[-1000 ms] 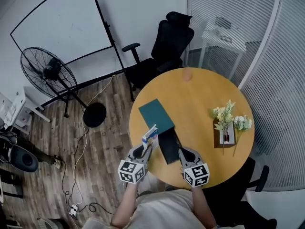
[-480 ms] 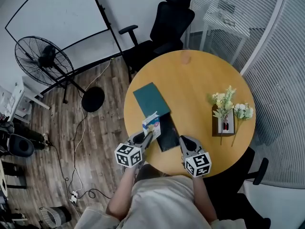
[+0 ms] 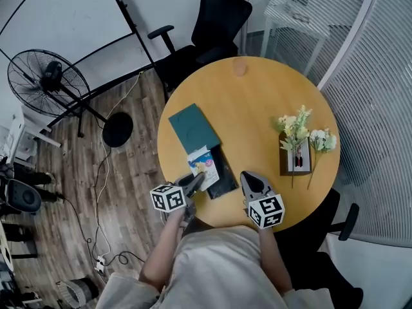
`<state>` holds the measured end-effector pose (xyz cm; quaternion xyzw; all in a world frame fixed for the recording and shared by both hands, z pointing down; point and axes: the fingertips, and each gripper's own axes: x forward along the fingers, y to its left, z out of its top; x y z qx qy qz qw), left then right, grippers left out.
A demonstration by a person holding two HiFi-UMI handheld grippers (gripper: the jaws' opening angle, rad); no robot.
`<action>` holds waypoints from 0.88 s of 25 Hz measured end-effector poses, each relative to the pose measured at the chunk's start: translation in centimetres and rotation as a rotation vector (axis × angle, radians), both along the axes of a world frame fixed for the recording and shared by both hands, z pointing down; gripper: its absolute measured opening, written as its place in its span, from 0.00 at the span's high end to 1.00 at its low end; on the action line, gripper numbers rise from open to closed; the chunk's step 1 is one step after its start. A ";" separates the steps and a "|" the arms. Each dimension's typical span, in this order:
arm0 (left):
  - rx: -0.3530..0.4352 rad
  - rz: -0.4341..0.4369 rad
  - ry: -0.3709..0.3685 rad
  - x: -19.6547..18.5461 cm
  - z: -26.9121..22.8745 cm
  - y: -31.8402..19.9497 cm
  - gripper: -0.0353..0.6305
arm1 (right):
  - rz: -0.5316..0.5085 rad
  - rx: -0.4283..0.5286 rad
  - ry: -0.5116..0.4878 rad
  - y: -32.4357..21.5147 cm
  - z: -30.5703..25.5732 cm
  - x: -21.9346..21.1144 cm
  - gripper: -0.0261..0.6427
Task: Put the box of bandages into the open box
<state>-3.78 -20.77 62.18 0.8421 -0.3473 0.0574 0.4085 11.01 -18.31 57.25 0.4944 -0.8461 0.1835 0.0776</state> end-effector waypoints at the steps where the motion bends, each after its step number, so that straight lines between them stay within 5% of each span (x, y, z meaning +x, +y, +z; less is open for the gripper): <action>1: -0.029 -0.005 0.022 0.2 0.5 0.0 0.83 | 0.000 -0.001 0.001 -0.1 -0.1 0.1 0.97; 10: -0.236 -0.039 0.116 2.2 5.3 -0.9 0.83 | 0.000 -0.018 0.006 -1.2 0.6 1.0 0.97; 22: -0.408 -0.044 0.082 3.3 9.2 -1.2 0.83 | 0.047 -0.040 0.007 -2.7 1.6 2.5 0.97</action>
